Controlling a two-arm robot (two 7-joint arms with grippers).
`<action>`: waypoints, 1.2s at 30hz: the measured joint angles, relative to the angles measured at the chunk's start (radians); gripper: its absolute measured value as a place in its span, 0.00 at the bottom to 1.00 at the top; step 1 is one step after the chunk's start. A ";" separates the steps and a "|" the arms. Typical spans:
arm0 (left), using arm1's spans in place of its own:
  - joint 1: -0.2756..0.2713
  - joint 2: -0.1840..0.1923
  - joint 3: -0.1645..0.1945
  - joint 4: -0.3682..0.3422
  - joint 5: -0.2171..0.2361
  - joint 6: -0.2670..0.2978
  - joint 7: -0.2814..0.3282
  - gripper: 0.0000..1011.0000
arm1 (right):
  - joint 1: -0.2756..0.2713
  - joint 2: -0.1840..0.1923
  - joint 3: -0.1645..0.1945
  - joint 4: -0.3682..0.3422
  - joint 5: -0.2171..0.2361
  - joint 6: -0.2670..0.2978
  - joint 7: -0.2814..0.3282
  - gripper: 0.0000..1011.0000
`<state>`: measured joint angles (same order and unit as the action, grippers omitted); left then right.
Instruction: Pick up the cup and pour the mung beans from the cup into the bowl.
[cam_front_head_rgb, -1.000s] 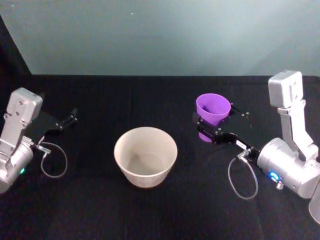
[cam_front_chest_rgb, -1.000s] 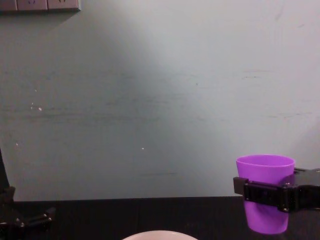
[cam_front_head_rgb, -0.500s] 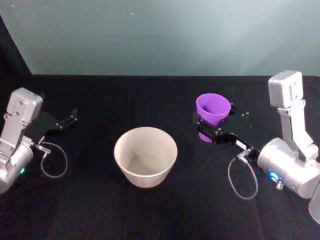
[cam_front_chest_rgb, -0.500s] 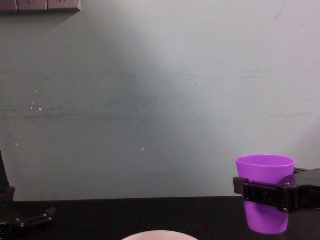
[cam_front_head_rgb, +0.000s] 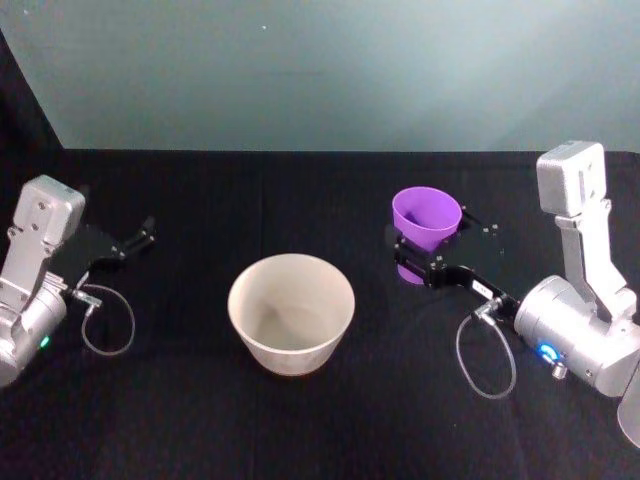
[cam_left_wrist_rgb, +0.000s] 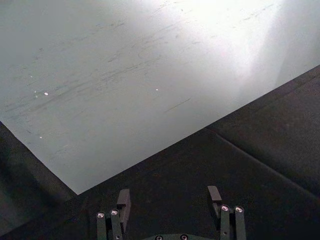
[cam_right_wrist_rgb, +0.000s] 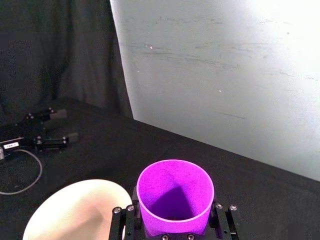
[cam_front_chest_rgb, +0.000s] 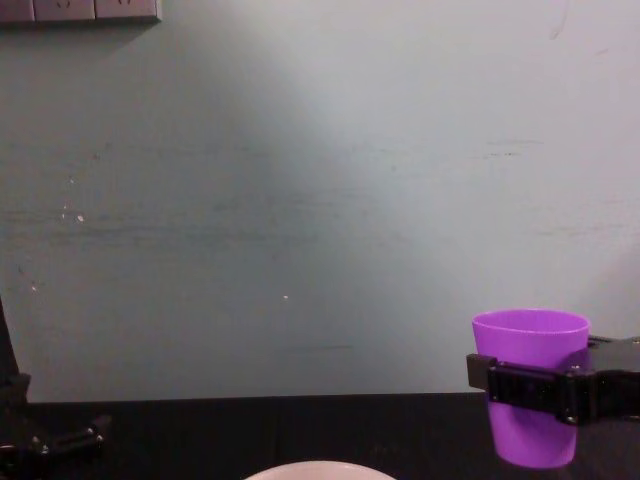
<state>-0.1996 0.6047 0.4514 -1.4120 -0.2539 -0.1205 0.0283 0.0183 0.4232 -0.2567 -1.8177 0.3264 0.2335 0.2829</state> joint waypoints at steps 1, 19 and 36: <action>0.000 0.000 0.000 0.000 0.000 0.000 0.000 0.99 | 0.000 0.000 0.000 0.000 0.000 0.000 0.000 0.72; 0.000 0.000 0.000 0.000 0.000 0.000 0.000 0.99 | 0.000 0.000 0.000 0.000 0.000 0.000 0.000 0.72; 0.000 0.000 0.000 0.000 0.000 0.000 0.000 0.99 | 0.000 0.000 0.000 0.000 0.000 0.000 0.000 0.72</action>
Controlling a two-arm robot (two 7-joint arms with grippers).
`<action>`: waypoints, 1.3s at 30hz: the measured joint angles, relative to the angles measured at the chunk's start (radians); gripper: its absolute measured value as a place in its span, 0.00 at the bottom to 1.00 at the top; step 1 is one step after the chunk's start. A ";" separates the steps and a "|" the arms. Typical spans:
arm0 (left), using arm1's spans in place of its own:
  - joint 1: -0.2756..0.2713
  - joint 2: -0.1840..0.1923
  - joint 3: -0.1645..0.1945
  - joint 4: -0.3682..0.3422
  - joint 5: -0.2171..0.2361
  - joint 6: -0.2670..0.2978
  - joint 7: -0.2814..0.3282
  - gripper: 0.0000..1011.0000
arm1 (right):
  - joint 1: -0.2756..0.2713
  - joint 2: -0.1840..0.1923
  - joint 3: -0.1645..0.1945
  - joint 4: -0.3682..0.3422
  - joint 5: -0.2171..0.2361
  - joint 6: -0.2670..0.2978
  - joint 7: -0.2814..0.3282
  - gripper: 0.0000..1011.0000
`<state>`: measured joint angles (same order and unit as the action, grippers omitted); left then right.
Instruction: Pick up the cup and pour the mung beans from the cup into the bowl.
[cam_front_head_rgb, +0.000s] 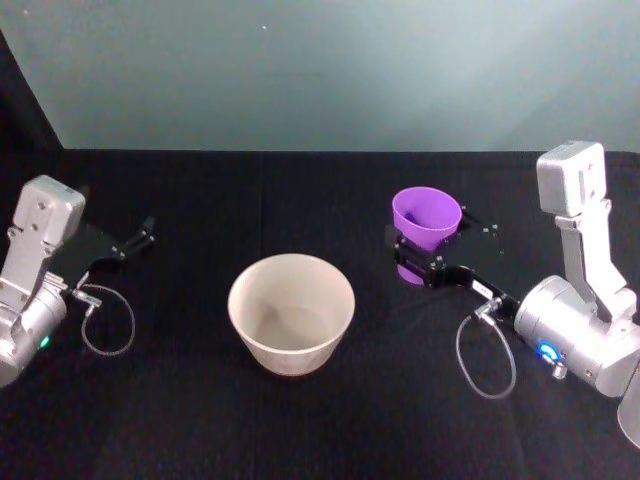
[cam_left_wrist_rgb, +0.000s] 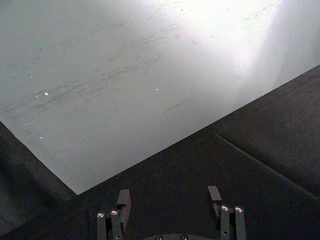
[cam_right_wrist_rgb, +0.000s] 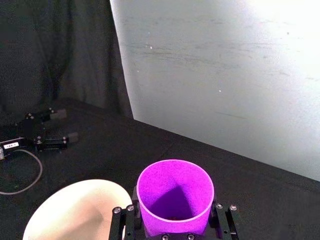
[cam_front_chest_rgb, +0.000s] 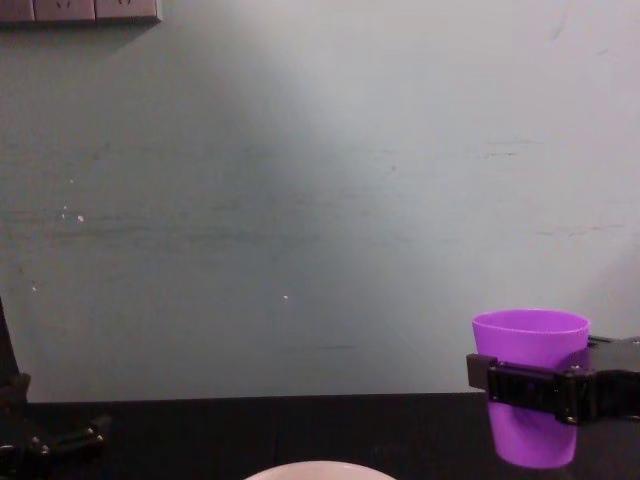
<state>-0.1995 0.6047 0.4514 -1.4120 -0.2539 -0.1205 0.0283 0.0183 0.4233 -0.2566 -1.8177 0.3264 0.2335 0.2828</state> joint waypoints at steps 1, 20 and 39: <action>0.000 0.000 0.000 0.000 0.000 0.000 0.000 0.99 | 0.000 0.000 0.000 0.000 0.000 0.000 0.000 0.72; 0.000 0.000 0.000 0.000 0.000 0.000 0.000 0.99 | 0.000 0.000 0.000 0.000 0.000 0.000 0.000 0.72; 0.000 0.000 0.000 0.000 0.000 0.000 0.000 0.99 | 0.000 0.000 0.000 0.000 0.000 0.000 0.000 0.72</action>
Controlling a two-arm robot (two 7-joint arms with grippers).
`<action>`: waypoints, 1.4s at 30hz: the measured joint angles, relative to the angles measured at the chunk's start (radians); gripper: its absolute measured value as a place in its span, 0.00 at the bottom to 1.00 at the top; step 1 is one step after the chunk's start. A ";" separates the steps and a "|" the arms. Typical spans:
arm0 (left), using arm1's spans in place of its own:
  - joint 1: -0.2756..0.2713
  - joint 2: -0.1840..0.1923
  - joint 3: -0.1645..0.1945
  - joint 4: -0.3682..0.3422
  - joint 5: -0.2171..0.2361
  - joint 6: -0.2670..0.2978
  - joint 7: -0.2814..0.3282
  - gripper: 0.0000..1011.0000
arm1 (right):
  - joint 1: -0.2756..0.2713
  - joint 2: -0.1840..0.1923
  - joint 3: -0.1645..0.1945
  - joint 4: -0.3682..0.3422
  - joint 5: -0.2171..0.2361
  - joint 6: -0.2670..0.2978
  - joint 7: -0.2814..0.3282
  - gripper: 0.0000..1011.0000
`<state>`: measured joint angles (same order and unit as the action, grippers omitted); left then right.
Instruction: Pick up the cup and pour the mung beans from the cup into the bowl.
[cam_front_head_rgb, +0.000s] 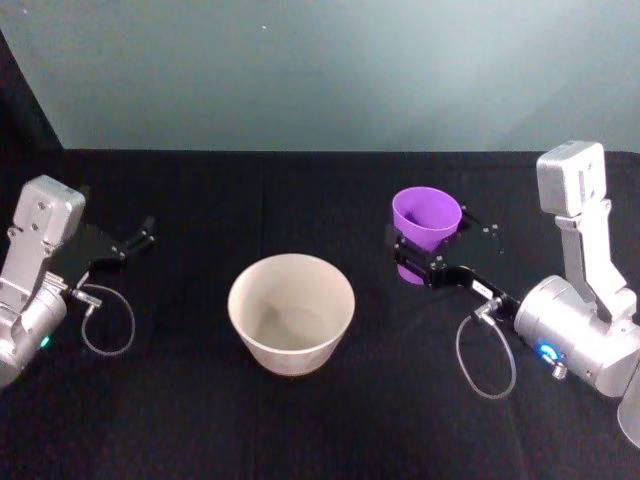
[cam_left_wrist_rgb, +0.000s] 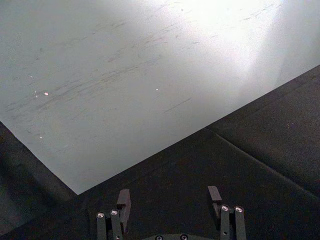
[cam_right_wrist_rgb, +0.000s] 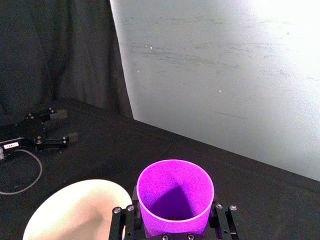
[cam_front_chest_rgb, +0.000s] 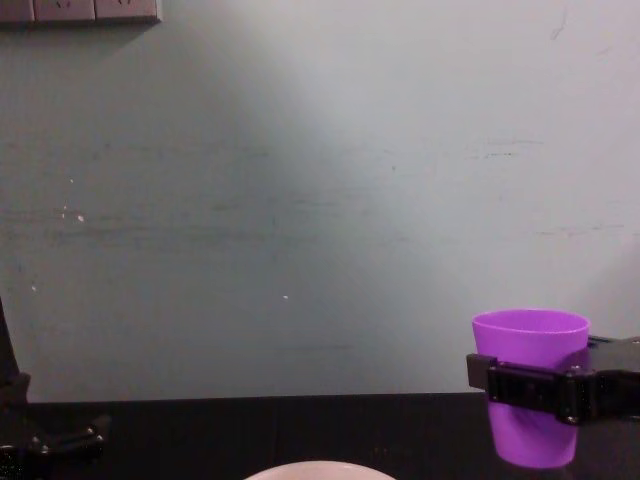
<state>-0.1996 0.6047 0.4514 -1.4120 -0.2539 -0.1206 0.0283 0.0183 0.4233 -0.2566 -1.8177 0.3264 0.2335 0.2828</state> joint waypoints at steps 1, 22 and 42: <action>0.000 0.000 0.000 0.000 0.000 0.000 0.000 0.99 | 0.000 0.000 0.000 0.000 0.000 0.000 0.000 0.72; 0.000 0.000 0.000 0.000 0.000 0.000 0.000 0.99 | 0.106 0.083 -0.138 -0.067 -0.311 0.100 -0.015 0.72; 0.000 0.000 0.000 0.000 0.000 0.000 0.000 0.99 | 0.201 0.081 -0.252 -0.058 -0.524 0.156 0.035 0.72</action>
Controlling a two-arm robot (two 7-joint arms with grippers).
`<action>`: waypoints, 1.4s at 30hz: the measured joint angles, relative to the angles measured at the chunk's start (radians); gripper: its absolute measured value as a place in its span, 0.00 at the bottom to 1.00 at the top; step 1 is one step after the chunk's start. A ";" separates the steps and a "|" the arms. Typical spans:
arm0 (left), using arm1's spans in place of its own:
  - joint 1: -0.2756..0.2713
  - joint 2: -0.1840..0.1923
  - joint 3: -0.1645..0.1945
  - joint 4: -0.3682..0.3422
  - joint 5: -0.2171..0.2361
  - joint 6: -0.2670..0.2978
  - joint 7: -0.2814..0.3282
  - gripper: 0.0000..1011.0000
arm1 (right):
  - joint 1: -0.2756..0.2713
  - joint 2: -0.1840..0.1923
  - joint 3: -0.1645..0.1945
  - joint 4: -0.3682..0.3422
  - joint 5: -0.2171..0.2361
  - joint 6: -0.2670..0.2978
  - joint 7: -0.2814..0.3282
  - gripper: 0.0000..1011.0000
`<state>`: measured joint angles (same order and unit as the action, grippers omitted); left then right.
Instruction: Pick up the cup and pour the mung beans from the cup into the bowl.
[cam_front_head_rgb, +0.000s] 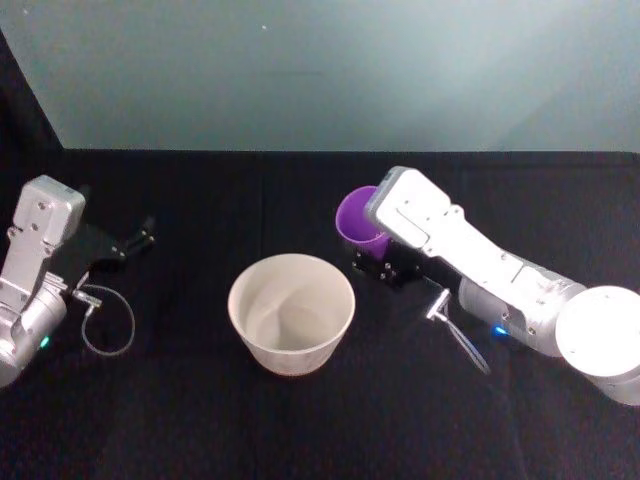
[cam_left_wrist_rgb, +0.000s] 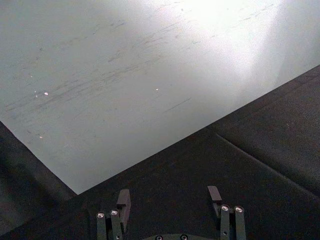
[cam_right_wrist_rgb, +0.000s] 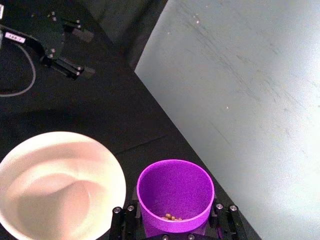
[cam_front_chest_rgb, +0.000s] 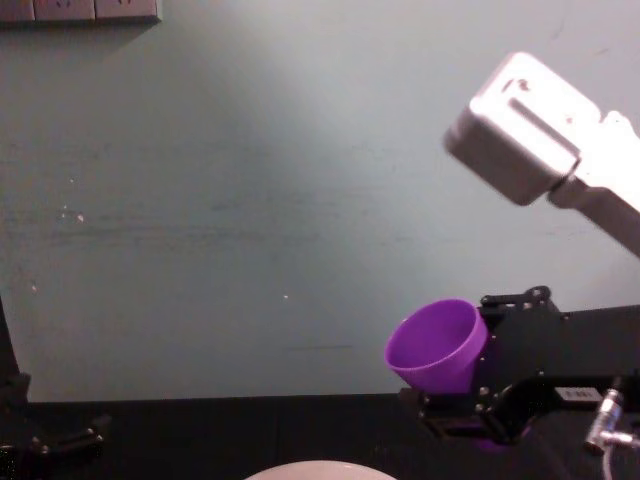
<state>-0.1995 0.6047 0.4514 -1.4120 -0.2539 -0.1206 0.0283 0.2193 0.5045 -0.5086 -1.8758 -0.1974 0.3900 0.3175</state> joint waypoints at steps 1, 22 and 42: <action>0.000 0.000 0.000 0.000 0.000 0.000 0.000 0.99 | 0.008 -0.002 -0.009 0.002 -0.016 0.003 0.005 0.72; 0.000 0.000 0.000 0.000 0.000 0.000 0.000 0.99 | 0.086 -0.006 -0.139 0.011 -0.258 0.048 0.059 0.72; 0.000 0.000 0.000 0.000 0.000 0.000 0.000 0.99 | 0.154 -0.016 -0.275 0.040 -0.517 0.075 0.115 0.72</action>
<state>-0.1995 0.6047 0.4514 -1.4120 -0.2539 -0.1206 0.0283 0.3731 0.4882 -0.7832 -1.8361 -0.7143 0.4651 0.4325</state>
